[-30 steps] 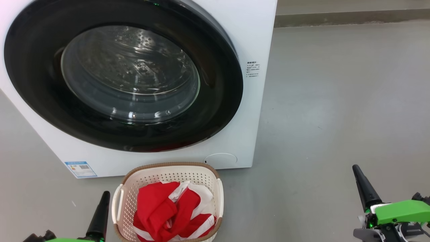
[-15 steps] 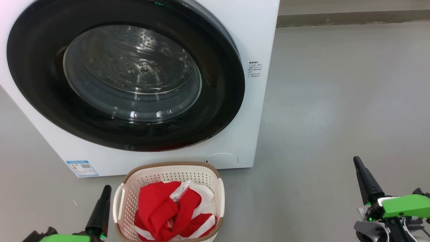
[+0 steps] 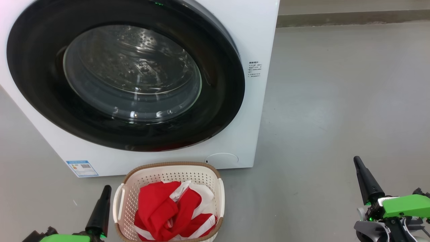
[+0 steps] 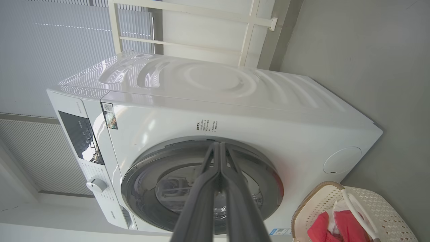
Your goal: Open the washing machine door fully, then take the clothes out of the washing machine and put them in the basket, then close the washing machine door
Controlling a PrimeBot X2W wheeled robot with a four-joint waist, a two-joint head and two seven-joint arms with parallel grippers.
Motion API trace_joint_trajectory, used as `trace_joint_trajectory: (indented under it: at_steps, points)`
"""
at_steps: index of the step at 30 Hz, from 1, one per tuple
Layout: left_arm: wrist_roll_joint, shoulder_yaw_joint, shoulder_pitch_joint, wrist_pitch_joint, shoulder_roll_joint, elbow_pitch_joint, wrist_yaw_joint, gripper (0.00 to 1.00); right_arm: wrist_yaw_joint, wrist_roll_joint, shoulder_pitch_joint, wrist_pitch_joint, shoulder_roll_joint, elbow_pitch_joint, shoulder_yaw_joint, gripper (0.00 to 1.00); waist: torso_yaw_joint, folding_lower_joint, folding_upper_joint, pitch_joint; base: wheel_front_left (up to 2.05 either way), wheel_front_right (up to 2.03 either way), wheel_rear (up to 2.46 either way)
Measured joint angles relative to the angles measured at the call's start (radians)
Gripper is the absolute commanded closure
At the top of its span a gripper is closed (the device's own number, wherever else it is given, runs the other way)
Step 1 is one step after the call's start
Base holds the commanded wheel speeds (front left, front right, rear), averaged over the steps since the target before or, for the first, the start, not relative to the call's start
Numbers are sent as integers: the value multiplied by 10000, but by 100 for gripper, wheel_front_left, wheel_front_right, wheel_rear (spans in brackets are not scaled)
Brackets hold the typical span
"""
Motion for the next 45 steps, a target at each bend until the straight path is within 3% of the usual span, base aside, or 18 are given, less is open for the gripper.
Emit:
trace_joint_trajectory:
  at_steps: [45]
  points:
    - [0, -2, 0, 0, 4, 0, 0, 100, -10, 0, 0, 0, 13, 0, -27, 100, 0, 0, 0, 0, 0, 0, 0]
